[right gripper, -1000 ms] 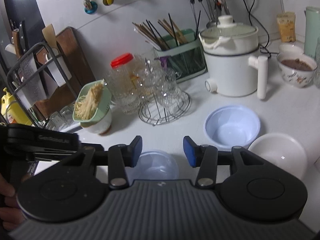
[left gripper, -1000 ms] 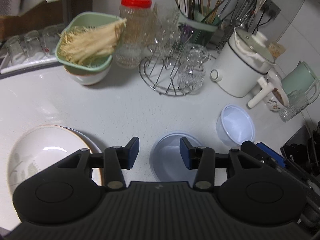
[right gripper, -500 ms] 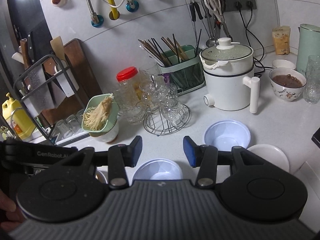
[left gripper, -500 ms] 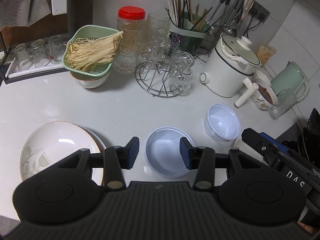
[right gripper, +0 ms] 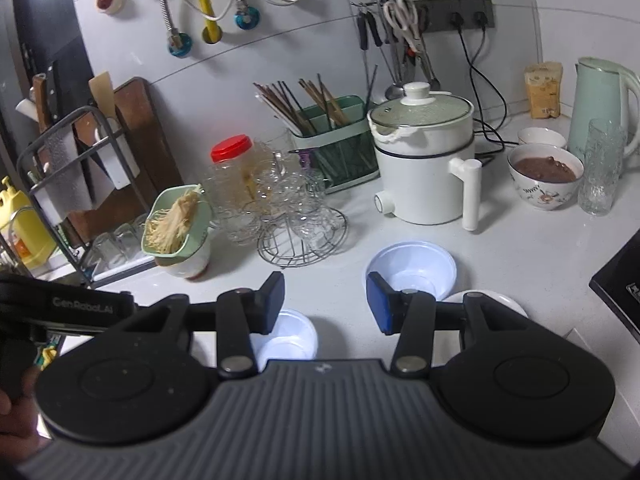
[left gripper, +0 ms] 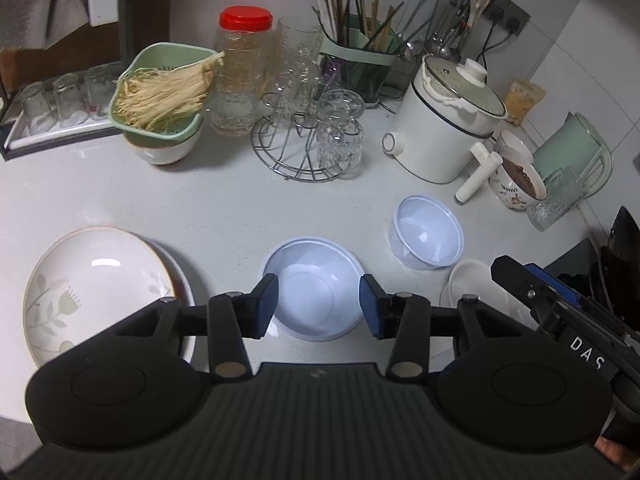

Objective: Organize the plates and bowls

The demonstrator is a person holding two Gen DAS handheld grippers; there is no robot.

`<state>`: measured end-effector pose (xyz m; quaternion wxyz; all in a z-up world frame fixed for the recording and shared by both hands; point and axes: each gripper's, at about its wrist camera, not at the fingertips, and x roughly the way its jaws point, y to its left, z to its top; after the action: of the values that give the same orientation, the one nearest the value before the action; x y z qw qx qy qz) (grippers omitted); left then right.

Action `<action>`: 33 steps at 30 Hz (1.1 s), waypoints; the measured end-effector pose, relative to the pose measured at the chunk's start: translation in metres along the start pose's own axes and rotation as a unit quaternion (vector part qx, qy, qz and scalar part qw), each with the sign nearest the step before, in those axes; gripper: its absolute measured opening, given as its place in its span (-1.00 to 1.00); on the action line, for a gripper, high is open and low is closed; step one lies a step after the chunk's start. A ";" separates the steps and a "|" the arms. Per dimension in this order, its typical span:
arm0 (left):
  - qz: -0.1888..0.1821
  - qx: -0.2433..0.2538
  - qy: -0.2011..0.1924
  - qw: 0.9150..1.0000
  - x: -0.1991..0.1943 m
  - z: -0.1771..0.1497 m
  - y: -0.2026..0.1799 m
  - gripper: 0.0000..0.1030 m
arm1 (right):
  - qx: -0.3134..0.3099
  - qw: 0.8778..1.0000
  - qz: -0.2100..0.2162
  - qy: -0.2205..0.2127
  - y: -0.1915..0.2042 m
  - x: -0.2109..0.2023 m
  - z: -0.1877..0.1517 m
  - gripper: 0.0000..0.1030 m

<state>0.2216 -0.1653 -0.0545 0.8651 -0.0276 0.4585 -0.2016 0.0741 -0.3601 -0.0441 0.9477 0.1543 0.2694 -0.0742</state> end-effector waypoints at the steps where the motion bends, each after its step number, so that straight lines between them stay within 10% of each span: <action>1: 0.000 0.002 0.001 1.000 0.002 0.001 -0.003 -0.02 | 0.002 1.000 -0.002 0.001 -0.003 0.001 0.000 -0.07; 22: -0.037 0.041 0.049 0.997 0.086 0.058 -0.035 0.28 | 0.009 0.997 -0.069 0.046 -0.043 0.054 0.017 -0.06; 25: -0.038 0.041 0.040 0.998 0.098 0.070 -0.034 0.28 | 0.029 0.995 -0.087 0.043 -0.051 0.061 0.022 0.47; 33: -0.051 0.045 0.041 0.997 0.138 0.094 -0.037 0.28 | 0.034 0.994 -0.095 0.046 -0.067 0.087 0.026 0.43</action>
<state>0.3539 -0.2641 -0.0988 0.8346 -0.0034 0.4819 -0.2668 0.1454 -0.4371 -0.0866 0.9170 0.1636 0.3236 -0.1660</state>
